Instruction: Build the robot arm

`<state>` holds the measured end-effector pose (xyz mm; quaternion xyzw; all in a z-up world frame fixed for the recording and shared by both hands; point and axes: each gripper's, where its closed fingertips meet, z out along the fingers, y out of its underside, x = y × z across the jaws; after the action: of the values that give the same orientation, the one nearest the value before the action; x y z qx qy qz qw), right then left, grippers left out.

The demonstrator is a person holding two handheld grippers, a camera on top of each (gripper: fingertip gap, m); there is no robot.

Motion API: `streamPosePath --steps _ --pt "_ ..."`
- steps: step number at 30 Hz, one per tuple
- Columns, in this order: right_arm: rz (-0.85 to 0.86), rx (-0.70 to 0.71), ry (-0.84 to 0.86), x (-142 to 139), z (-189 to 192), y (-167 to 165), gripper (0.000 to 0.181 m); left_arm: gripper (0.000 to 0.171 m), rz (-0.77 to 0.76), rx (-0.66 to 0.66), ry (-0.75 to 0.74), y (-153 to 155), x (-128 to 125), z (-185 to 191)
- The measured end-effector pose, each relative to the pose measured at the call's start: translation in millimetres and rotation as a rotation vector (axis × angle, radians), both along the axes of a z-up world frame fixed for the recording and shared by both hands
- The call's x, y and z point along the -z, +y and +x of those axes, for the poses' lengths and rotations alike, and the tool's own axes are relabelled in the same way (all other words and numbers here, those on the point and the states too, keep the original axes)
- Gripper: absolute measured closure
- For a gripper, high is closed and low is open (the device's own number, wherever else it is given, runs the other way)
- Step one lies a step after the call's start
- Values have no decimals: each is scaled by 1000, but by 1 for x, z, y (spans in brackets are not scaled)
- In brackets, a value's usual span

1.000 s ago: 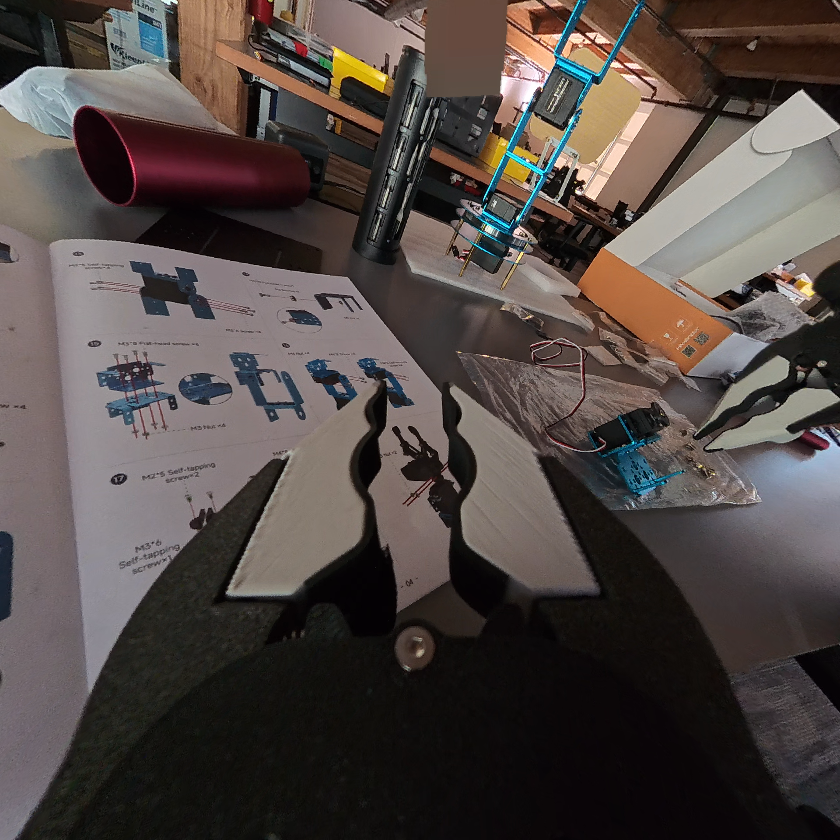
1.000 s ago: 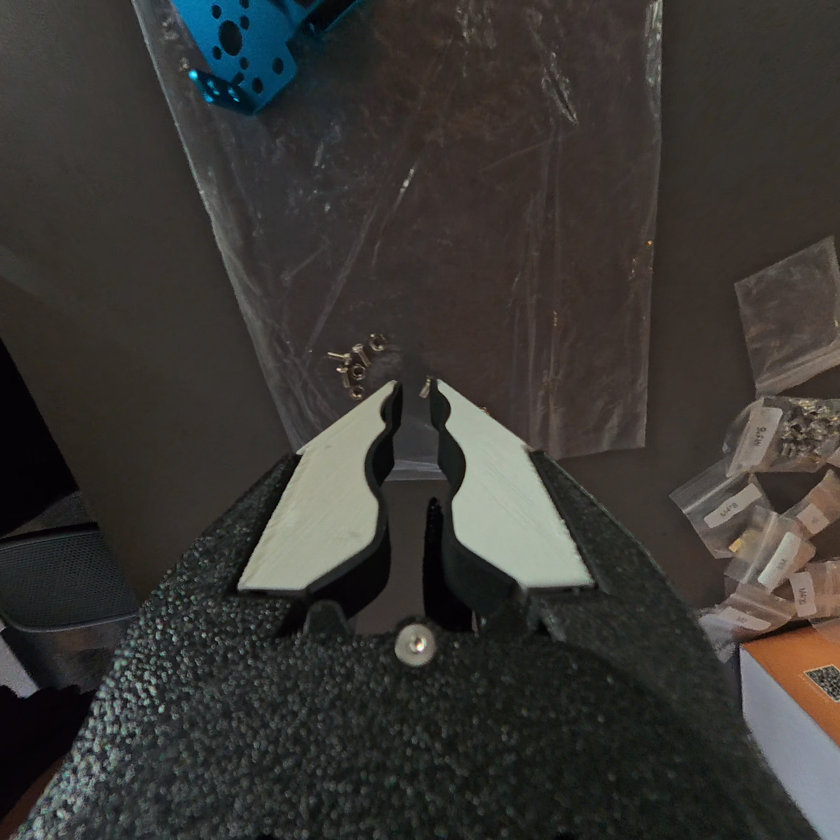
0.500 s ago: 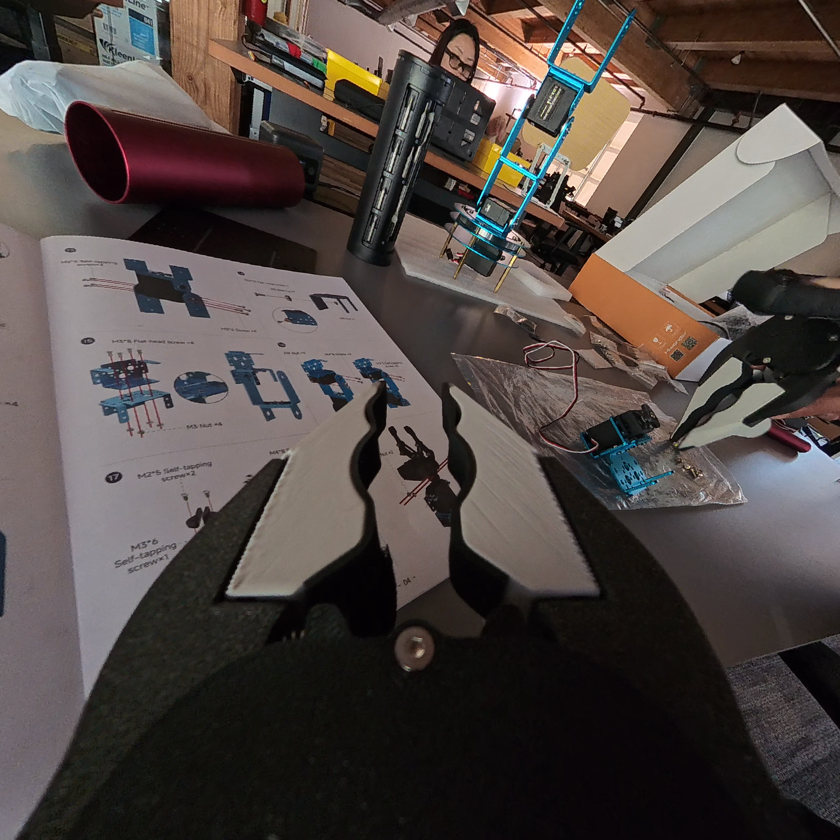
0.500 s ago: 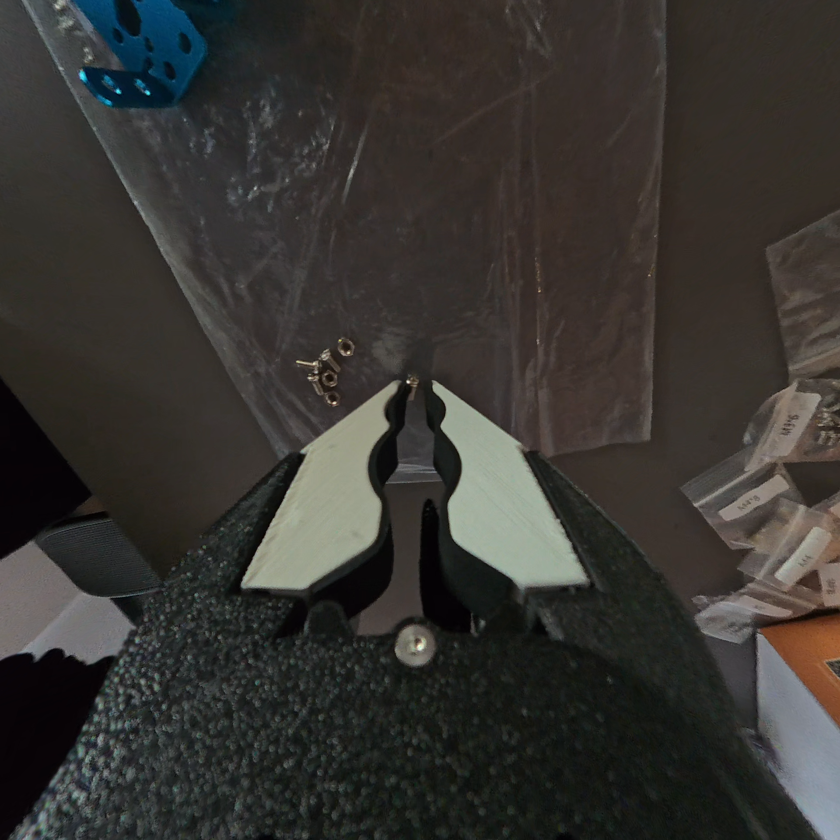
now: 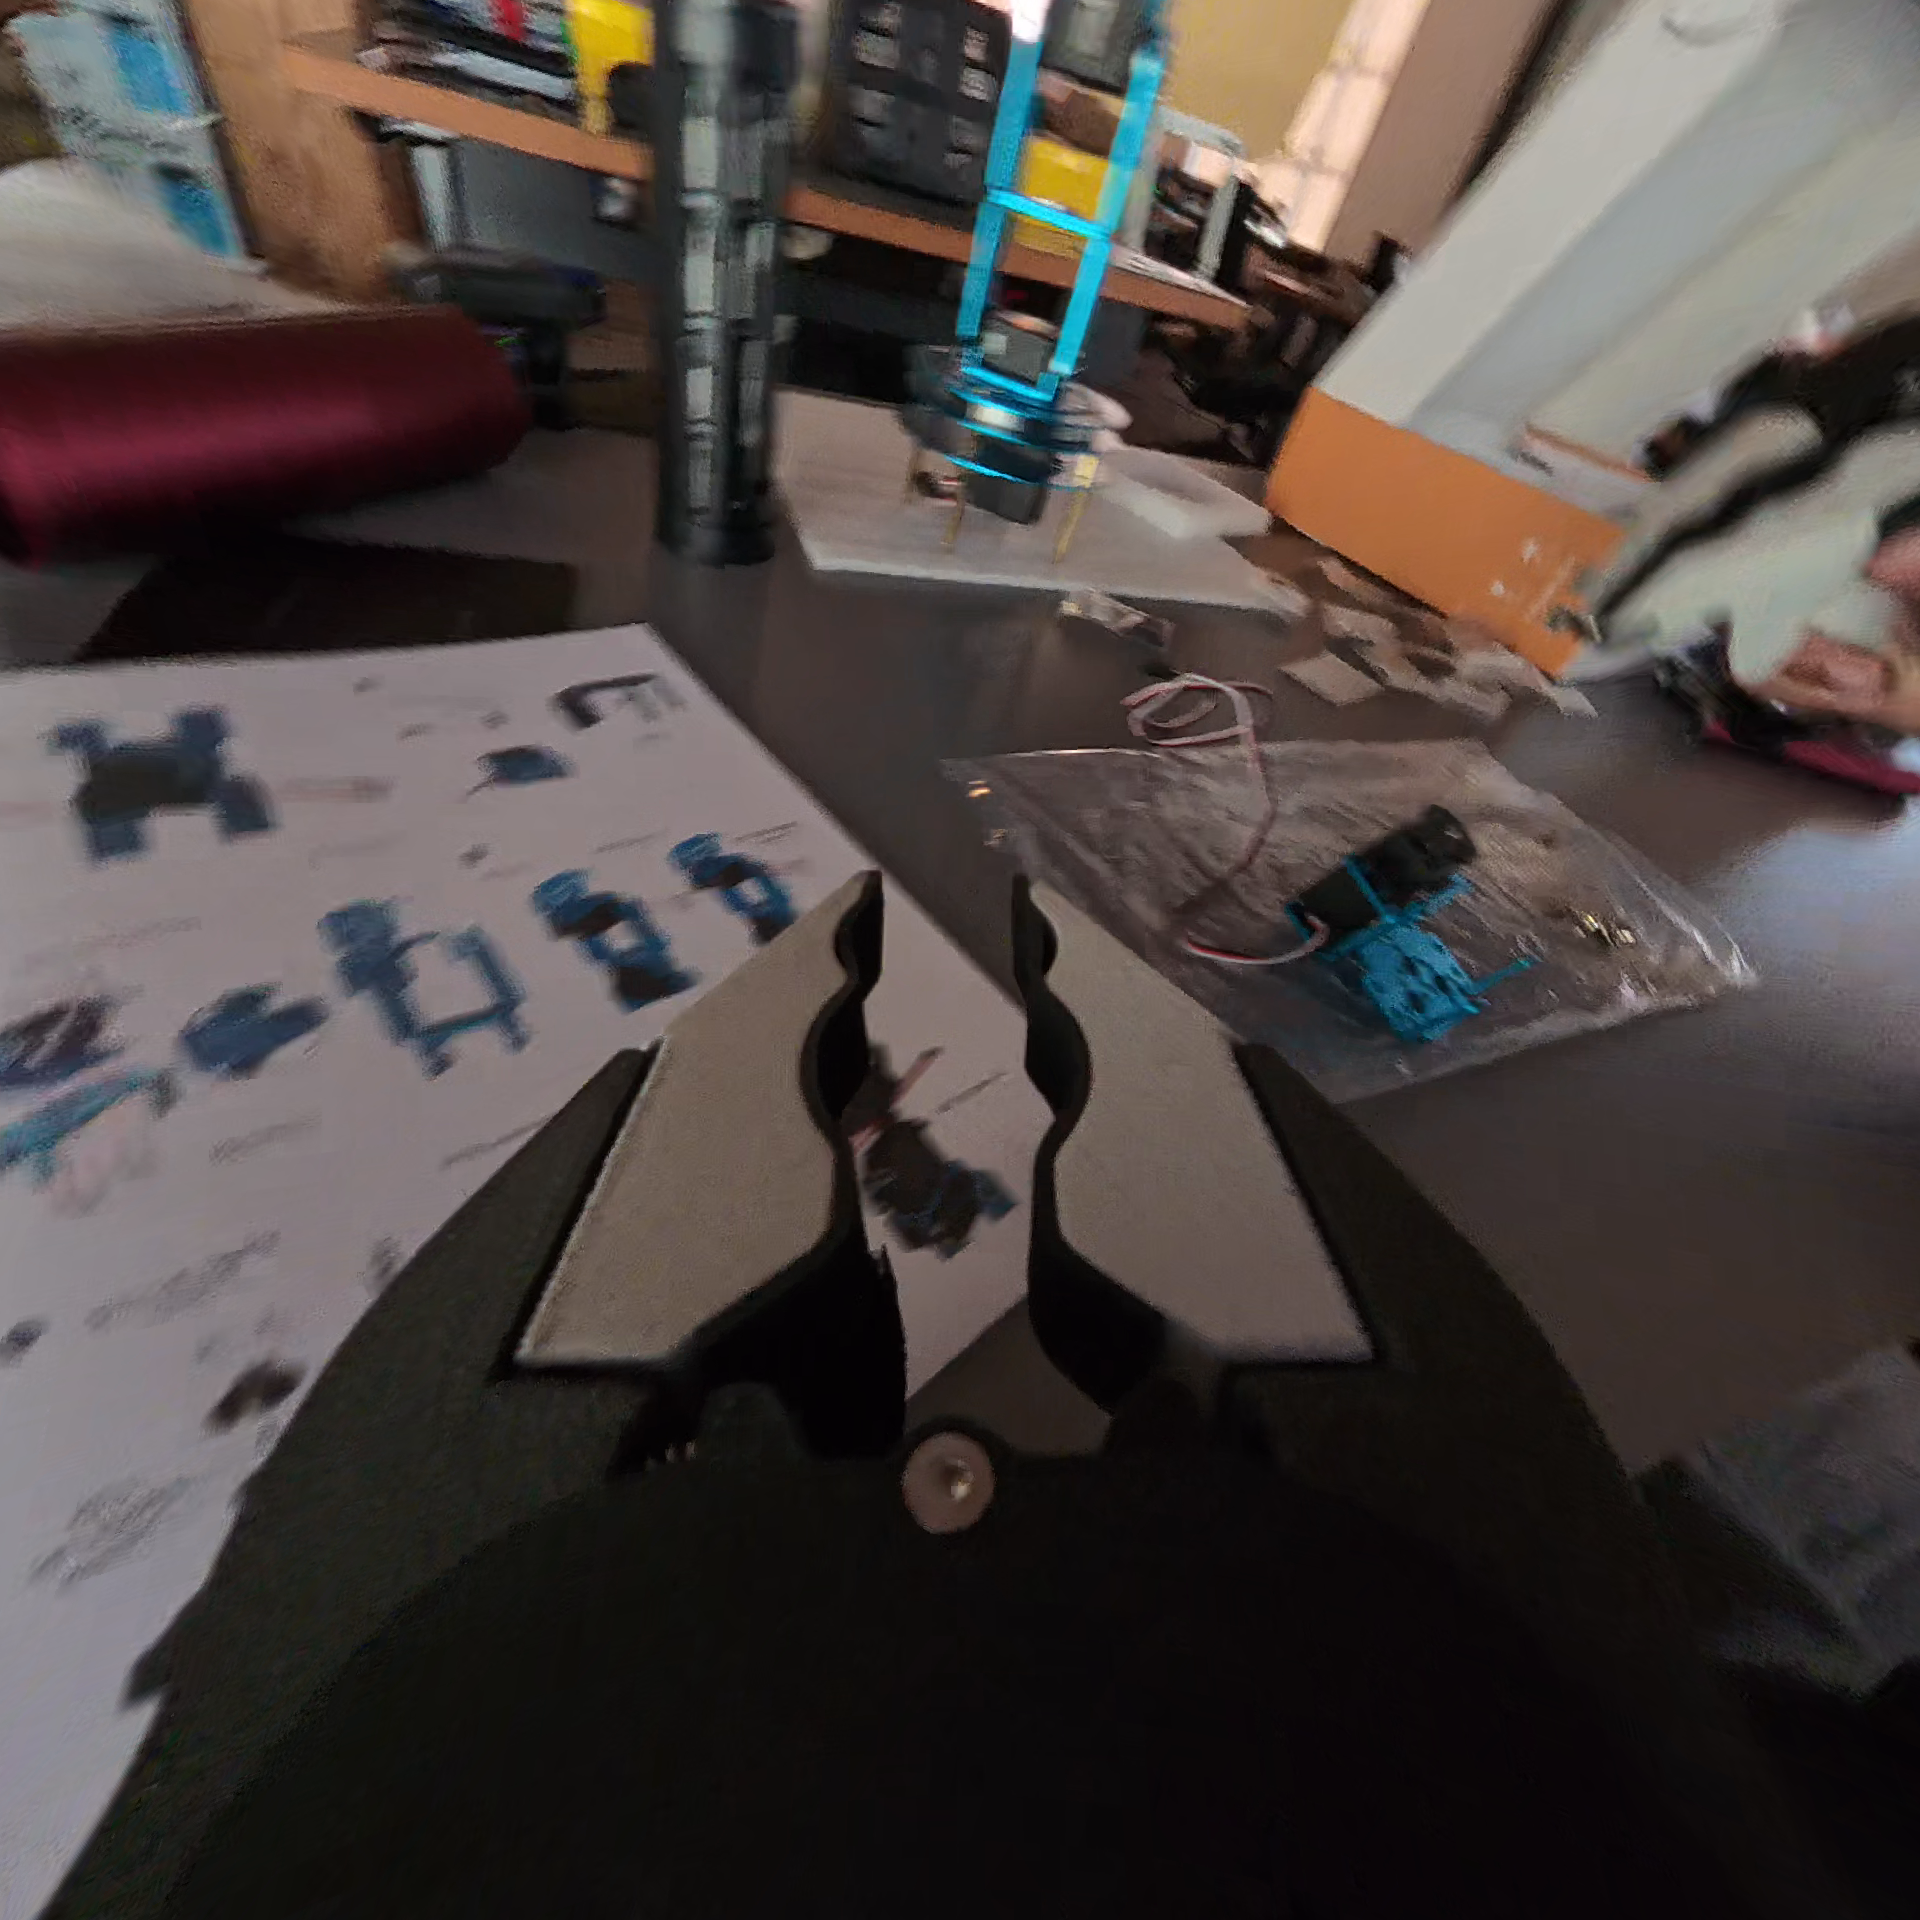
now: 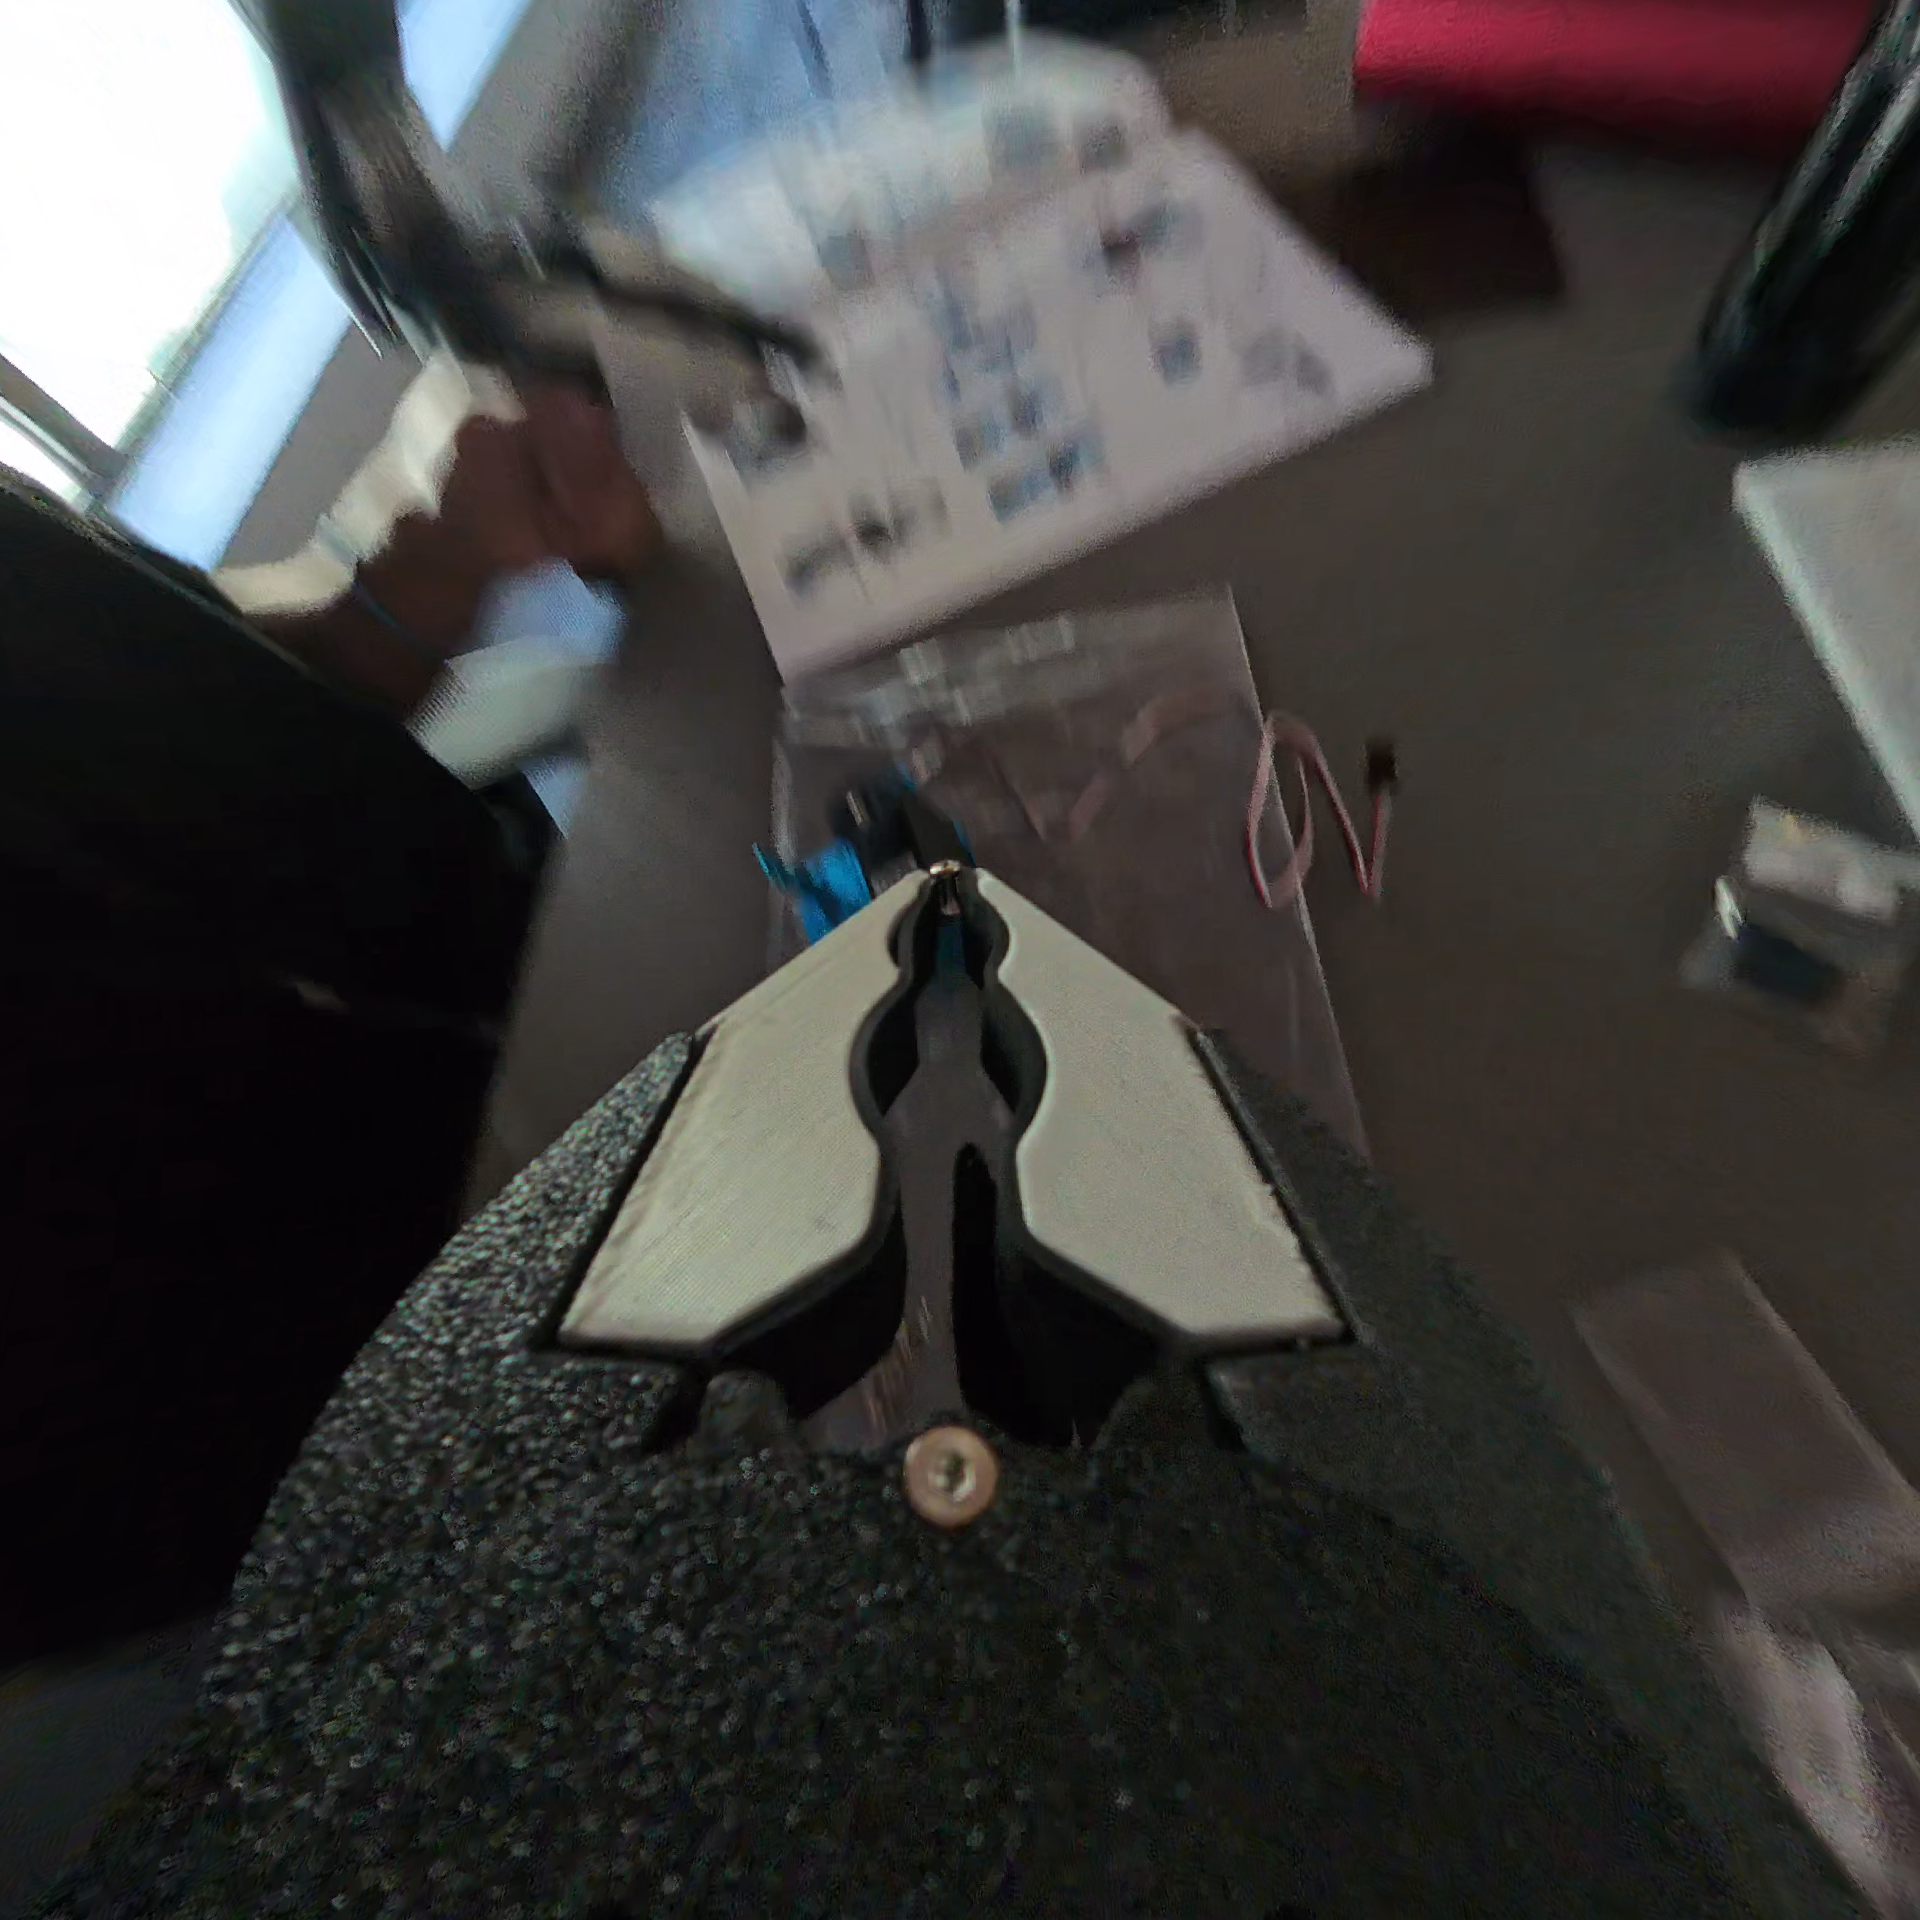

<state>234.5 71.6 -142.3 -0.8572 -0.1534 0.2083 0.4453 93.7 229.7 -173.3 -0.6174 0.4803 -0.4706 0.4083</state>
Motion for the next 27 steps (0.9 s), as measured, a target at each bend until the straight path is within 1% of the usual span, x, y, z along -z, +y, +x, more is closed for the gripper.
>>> streamPosePath --steps 2,5,7,9,10,12,14,17,21,25,27 --pt "157 6 200 -30 -7 14 179 147 122 98 27 -33 -9 18" --pt "292 10 531 -59 -9 20 179 146 409 178 -12 -78 -34 46" --pt "307 -16 712 -68 -12 16 179 145 599 202 -25 -103 -49 64" --pt "307 -35 809 -70 -17 14 179 144 748 178 -110 -123 -68 81" --pt "303 -36 840 -70 -20 14 179 144 797 157 -158 -130 -76 89" --pt "295 -51 897 -70 -26 12 179 145 838 140 -227 -140 -85 103" --pt "298 -73 961 -74 -29 9 179 145 839 144 -284 -148 -92 110" --pt "286 -58 972 -69 -30 10 179 145 808 155 -336 -156 -98 113" --pt "288 -79 1023 -72 -29 7 179 149 795 119 -349 -154 -100 116" --pt "290 -76 992 -71 -34 8 179 149 768 139 -339 -155 -95 120" --pt "285 -80 979 -70 -36 8 179 150 765 129 -344 -154 -95 121"
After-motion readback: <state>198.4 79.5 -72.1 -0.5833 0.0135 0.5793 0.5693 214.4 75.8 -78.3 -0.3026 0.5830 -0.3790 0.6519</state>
